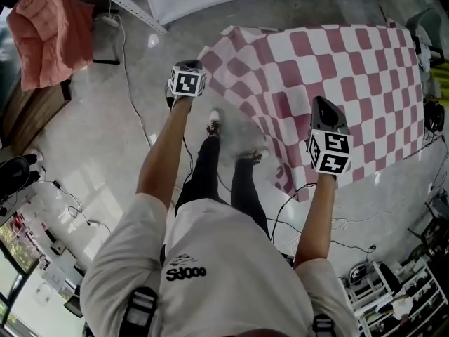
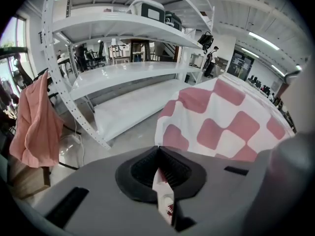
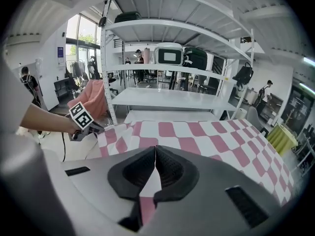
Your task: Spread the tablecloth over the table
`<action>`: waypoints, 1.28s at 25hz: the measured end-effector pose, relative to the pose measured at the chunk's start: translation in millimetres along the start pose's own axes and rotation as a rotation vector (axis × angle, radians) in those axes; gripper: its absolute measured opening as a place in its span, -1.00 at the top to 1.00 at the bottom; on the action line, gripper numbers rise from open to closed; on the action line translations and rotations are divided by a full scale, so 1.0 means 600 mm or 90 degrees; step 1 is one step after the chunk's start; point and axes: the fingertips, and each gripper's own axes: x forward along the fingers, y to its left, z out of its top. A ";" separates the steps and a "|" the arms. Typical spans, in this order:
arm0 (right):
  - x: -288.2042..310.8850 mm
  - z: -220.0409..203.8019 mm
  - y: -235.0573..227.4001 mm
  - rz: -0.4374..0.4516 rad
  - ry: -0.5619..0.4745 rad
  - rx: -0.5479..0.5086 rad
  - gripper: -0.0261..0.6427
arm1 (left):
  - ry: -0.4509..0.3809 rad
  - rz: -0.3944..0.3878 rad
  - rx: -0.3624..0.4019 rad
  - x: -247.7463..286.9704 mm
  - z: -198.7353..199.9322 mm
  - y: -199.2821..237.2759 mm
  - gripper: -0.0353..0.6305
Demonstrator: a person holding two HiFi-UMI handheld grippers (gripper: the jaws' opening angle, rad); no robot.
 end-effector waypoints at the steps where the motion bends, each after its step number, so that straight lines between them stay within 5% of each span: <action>1: 0.008 -0.001 0.001 -0.005 0.003 0.003 0.85 | 0.008 0.005 0.000 0.017 -0.004 0.014 0.80; 6: 0.059 0.005 0.016 -0.027 0.016 0.024 0.85 | 0.042 0.004 -0.008 0.107 -0.023 0.068 0.80; 11: 0.110 0.023 0.034 -0.051 0.025 0.042 0.85 | 0.055 -0.018 0.044 0.191 0.005 0.081 0.79; 14: 0.117 0.026 0.039 -0.065 0.024 0.056 0.85 | 0.080 -0.032 0.066 0.220 0.004 0.081 0.57; 19: 0.106 0.019 0.028 -0.093 0.027 0.080 0.85 | 0.071 -0.070 0.080 0.220 0.033 0.067 0.49; 25: 0.047 0.019 -0.003 -0.134 0.012 0.106 0.85 | -0.002 -0.088 0.116 0.151 0.104 0.016 0.66; 32: -0.097 0.032 -0.066 -0.208 -0.037 0.128 0.85 | -0.124 -0.163 0.172 -0.008 0.221 -0.128 0.80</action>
